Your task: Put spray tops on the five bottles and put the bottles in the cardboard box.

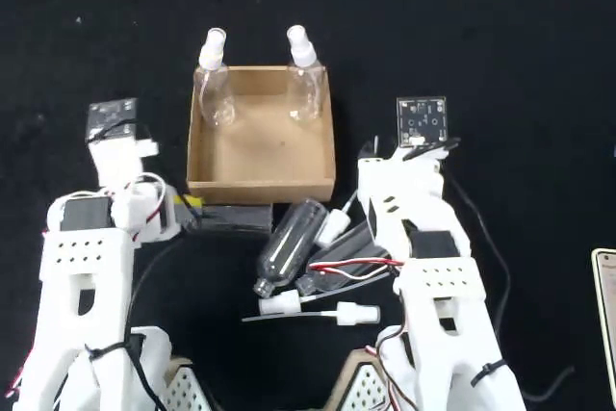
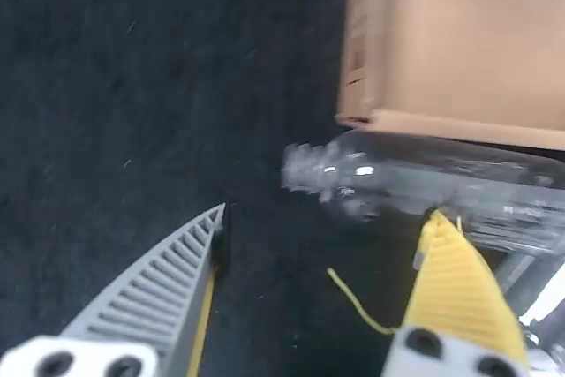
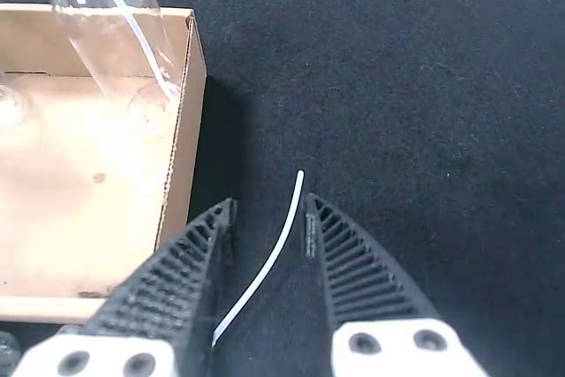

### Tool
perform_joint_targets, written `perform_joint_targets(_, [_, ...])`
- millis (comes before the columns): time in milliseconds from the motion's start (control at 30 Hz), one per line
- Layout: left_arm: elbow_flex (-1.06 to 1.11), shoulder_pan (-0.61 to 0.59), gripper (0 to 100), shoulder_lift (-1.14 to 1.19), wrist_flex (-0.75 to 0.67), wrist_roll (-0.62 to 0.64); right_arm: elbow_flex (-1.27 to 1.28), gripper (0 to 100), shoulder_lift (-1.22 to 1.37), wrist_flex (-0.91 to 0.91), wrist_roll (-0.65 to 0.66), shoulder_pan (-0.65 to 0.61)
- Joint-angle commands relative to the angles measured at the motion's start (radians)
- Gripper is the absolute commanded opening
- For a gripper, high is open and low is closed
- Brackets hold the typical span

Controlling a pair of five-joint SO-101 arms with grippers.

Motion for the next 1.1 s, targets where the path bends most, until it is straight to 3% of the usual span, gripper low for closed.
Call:
perform_joint_targets(0, [0.038,-0.047,31,-0.029,-0.071,-0.006,-0.008,9.6,-0.042,-0.026,-0.008,0.021])
perform_joint_targets(367, [0.174,-0.122,31,-0.038,-0.216,-0.006,-0.007,9.6,-0.042,-0.028,-0.008,0.021])
perform_joint_targets(567, [0.156,-0.289,31,-0.04,-0.212,-0.015,-0.008,9.6,-0.042,-0.028,-0.008,0.021])
perform_joint_targets(700, [0.081,-0.334,31,-0.04,-0.124,-0.043,-0.008,9.6,-0.042,-0.028,-0.008,0.021])
perform_joint_targets(867, [-0.064,-0.266,31,-0.031,0.04,0.009,-0.01,9.6,-0.042,-0.028,-0.008,0.021])
perform_joint_targets(1067, [-0.081,0.038,31,-0.034,0.176,0.209,-0.01,9.6,-0.042,-0.028,-0.008,0.021])
